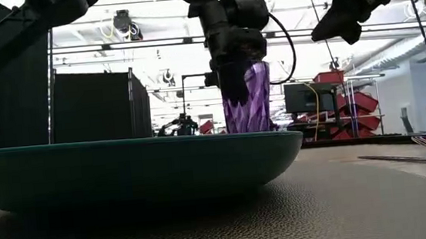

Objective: Set table place
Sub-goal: Put the violet cup to the top of the gray placemat

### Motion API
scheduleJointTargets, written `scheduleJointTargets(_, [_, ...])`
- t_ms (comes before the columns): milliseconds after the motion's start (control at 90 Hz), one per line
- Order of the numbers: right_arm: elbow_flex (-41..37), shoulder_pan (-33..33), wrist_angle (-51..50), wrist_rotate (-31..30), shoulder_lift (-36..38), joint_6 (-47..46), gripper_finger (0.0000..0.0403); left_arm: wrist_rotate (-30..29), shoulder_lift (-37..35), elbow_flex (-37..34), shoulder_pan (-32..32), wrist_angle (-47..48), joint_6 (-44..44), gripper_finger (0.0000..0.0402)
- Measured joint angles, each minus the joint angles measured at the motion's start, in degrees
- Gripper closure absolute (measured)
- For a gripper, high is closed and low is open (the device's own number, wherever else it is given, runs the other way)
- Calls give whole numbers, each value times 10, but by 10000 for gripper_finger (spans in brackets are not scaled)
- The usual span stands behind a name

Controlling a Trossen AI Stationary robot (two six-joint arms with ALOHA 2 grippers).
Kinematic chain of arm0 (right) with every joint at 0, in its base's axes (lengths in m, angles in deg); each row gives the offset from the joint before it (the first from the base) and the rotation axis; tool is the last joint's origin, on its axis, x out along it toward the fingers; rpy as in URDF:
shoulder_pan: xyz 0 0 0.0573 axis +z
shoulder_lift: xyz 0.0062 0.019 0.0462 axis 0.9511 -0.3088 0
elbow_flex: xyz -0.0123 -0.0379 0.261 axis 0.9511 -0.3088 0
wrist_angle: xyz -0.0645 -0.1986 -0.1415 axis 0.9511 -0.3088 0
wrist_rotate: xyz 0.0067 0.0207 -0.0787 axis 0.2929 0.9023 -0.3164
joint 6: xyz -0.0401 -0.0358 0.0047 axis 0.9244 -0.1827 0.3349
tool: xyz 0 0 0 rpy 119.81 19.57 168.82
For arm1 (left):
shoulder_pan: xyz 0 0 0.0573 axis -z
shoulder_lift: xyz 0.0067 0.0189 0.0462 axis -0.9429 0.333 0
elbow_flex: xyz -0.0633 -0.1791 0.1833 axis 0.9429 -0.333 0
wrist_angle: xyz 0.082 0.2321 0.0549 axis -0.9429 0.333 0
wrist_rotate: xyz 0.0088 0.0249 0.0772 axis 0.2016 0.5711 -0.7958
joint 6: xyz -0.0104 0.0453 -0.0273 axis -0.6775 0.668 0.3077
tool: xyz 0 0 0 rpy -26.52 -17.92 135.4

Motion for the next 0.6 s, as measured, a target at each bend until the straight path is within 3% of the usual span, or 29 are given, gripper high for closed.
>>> scheduleJointTargets(322, [0, 0, -1, 0, 0, 0, 339, 0, -4, 1, 0, -14, 0, 331])
scheduleJointTargets(600, [0, 0, -1, 0, 0, 1, 339, 0, -7, 59, 0, 8, 0, 330])
